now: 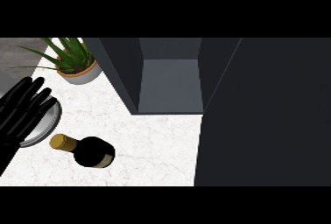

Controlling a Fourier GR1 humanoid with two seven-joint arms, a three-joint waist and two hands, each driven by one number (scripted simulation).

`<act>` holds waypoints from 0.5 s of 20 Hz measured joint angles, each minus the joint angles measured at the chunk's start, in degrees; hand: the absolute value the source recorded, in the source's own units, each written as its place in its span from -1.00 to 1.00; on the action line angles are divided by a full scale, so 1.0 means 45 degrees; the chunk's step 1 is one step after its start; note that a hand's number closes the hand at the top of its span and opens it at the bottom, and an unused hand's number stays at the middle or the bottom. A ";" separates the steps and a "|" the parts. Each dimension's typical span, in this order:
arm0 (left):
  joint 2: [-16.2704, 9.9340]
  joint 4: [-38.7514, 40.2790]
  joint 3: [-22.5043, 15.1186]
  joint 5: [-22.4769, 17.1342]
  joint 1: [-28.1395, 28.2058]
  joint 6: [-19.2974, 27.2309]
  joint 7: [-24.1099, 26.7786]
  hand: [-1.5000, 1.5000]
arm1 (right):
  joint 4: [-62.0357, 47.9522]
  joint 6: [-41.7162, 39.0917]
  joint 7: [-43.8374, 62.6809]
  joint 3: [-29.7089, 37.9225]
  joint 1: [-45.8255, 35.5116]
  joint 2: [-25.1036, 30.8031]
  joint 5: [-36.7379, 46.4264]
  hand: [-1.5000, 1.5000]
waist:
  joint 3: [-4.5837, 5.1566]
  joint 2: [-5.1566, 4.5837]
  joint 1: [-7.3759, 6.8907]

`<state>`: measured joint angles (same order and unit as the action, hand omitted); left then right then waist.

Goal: Pick up the wine, place it into the cabinet and close the cabinet

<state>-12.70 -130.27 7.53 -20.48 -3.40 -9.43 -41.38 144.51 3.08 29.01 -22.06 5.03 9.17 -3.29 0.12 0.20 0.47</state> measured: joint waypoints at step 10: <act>0.0370 0.2501 -0.0025 0.0849 0.1323 -0.1898 0.2905 -1.00 | 0.0026 0.0030 -0.0094 0.0175 0.0051 0.0259 0.0021 -1.00 | -0.0012 -0.0006 0.0079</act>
<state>-11.04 -119.02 7.42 -16.65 2.55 -17.97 -28.31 144.62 3.21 28.58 -21.28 5.26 10.33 -3.20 0.06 0.18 0.82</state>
